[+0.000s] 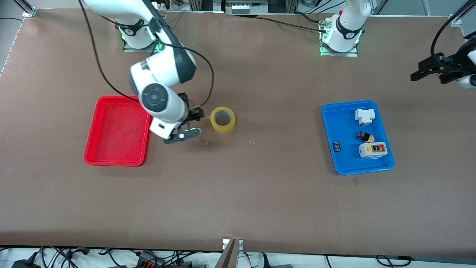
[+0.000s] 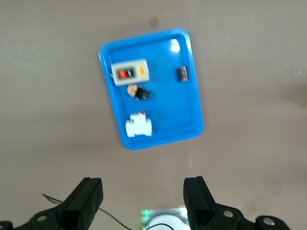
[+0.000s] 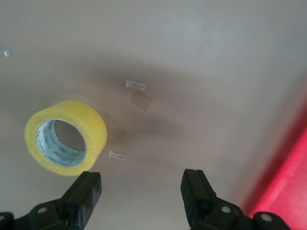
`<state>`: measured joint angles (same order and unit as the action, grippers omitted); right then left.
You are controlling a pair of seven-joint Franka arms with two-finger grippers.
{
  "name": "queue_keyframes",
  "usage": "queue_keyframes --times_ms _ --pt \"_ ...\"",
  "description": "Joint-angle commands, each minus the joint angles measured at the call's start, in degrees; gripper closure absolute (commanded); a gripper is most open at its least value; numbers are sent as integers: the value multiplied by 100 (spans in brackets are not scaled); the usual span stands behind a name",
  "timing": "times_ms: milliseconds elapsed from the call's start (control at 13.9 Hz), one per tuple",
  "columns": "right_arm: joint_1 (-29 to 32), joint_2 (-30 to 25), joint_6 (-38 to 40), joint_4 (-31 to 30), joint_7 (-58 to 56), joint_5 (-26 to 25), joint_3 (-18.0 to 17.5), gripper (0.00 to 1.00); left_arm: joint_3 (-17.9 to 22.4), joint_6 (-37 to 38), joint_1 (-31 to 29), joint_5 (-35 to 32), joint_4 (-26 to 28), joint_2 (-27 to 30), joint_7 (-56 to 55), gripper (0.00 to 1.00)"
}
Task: Place and move tape with both arms
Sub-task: 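Lower the right gripper onto the tape roll rim and grasp it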
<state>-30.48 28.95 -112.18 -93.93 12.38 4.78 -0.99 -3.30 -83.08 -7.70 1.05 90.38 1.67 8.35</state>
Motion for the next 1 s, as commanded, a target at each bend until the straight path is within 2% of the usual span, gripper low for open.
queue_keyframes --times_ms 0,72,215,430,789,933 --pt "-343 346 -268 42 482 76 37 0 13 -960 215 -289 -205 -210 88 0" --pt "-423 443 -391 33 667 85 37 0 197 -1078 373 -246 -214 -254 45 0" --pt "-608 549 -532 33 1019 85 37 0 557 -520 629 -28 -205 -167 88 0" --pt "-793 778 -840 42 1293 94 37 0 576 -384 638 141 -205 -193 70 0" --pt "-784 910 -788 42 1302 94 37 1 585 -367 647 115 -188 -211 62 0" --pt "-776 998 -840 59 1302 102 37 9 585 -384 682 115 -188 -246 53 0"
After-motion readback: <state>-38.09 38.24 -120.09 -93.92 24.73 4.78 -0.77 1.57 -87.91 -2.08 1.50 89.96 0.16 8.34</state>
